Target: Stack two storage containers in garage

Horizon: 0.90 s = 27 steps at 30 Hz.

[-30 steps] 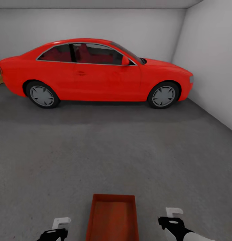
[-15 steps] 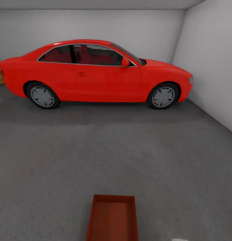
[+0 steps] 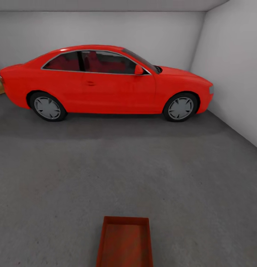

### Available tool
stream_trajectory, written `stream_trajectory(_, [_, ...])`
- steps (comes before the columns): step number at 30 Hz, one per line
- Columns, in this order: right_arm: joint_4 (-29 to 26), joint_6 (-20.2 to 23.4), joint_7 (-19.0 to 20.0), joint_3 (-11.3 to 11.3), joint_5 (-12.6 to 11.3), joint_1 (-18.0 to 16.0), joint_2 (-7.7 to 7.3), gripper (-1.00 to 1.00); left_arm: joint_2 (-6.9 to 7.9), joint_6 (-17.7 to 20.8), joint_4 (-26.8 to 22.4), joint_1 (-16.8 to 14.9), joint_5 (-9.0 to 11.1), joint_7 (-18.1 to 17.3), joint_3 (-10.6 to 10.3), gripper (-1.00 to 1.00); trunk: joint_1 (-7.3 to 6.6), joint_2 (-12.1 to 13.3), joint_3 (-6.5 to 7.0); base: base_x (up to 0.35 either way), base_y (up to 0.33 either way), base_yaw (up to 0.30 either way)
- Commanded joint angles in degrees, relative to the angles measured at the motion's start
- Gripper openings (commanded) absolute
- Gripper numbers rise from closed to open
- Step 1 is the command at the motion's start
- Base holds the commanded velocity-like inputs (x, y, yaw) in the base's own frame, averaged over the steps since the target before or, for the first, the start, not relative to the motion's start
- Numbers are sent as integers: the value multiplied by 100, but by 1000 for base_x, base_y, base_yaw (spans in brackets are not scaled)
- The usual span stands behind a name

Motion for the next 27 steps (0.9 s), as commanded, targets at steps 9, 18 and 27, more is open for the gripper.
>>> stream_trajectory(9, [75, -21, 419, 36, -5, -1, -10, 100, -91, -26, 22, 177, 59, -113, -33, 100, -132, 239, 104, 0, 0, 0])
stream_trajectory(18, [69, -27, 420, 36, -7, -1, -10, 100, -100, -25, 14, 178, 59, -113, -29, 100, -132, 239, 104, 0, 0, 0])
stream_trajectory(27, [51, -27, 420, 36, -14, -1, 6, 100, -203, -17, 14, 181, 67, -104, -25, 100, 65, -122, -58, 0, 0, 0])
